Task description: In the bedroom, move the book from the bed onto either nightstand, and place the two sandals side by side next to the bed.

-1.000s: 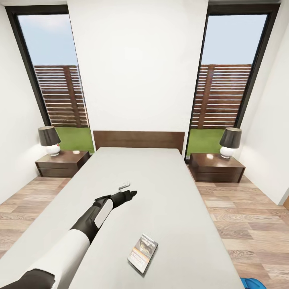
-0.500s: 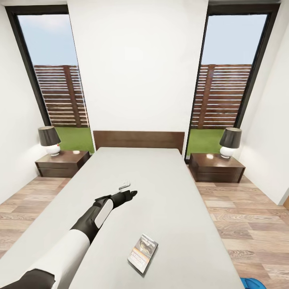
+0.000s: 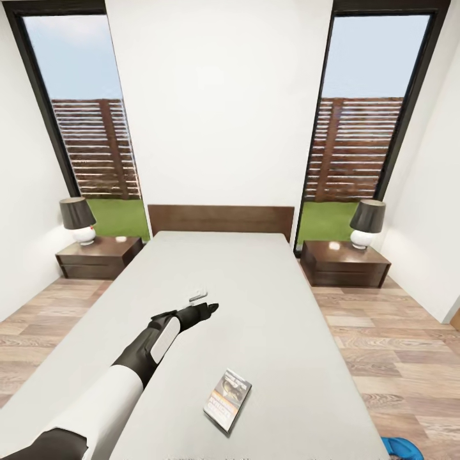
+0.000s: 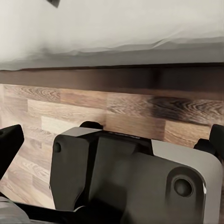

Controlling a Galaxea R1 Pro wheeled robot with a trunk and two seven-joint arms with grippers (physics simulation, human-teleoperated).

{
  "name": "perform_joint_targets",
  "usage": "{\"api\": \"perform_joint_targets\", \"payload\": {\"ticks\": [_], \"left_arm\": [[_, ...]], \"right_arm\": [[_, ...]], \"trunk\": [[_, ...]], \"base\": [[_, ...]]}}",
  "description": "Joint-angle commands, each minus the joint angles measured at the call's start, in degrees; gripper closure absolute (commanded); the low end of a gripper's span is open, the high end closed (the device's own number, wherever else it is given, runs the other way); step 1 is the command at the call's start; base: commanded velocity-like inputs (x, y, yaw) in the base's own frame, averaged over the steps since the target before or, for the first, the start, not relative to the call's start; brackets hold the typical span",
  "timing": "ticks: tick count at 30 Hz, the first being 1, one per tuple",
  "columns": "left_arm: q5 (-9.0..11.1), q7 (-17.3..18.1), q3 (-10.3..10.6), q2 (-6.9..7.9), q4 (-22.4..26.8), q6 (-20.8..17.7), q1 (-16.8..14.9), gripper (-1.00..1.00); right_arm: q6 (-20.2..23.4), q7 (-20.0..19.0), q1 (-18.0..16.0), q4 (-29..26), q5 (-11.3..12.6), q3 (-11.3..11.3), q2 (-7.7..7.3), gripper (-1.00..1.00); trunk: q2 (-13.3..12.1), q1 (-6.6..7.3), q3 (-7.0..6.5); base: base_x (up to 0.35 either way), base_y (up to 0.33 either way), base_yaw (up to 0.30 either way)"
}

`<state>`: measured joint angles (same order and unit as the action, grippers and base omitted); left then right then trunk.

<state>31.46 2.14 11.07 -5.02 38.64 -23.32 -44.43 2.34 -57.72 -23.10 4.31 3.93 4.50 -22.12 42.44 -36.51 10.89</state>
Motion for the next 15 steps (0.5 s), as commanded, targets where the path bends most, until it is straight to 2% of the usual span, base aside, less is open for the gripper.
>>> {"api": "perform_joint_targets", "payload": {"ticks": [1,15], "left_arm": [[0.2,0.0,0.0,0.01,0.0,-0.2,0.0,-1.00],[0.1,0.0,0.1,-0.71,0.0,-0.2,0.0,-1.00]], "right_arm": [[0.3,-0.2,-0.1,0.2,0.1,0.4,-0.03,-1.00],[0.3,-0.2,-0.1,0.2,0.1,0.5,-0.03,-1.00]], "trunk": [[0.1,-0.01,0.18],[0.1,-0.01,1.44]], "base": [[0.000,0.000,0.000],[0.000,0.000,0.000]]}}
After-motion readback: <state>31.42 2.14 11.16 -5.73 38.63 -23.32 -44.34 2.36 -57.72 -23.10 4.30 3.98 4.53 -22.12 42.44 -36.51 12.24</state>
